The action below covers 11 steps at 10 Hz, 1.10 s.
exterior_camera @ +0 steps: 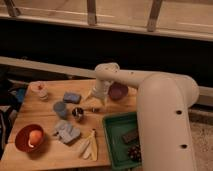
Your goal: Place fork in purple bowl
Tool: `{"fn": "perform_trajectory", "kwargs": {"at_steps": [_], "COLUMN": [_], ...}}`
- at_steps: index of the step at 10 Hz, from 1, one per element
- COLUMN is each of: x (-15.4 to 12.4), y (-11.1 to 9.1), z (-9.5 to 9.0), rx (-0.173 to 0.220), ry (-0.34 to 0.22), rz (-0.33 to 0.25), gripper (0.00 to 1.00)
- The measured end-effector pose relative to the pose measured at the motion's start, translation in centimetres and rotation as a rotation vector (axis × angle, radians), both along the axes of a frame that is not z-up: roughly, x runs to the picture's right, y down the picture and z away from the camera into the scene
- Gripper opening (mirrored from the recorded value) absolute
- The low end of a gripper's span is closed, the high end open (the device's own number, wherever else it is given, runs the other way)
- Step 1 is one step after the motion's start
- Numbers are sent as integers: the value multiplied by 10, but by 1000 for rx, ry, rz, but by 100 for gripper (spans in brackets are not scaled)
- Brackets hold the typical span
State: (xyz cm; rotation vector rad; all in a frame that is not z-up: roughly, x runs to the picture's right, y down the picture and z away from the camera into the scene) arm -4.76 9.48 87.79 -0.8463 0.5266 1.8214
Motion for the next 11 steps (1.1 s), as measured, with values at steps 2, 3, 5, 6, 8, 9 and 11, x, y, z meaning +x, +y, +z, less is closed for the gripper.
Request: {"fn": "perform_trajectory", "kwargs": {"at_steps": [2,3,5,6,8,9,11], "x": [2,2,0,-1,0,0,-1], "y": [7,12,18,21,22,23,24], "z": [7,11,17,21,27,29,32], "rx": [-21,-36,-56,-65,-75,-81,-84], "ry": [11,16,15,14,15,17,18], "rz": [-11,-19,-26,-27,-23,-21,-16], "gripper": [79,79,79,79,79,79,77]}}
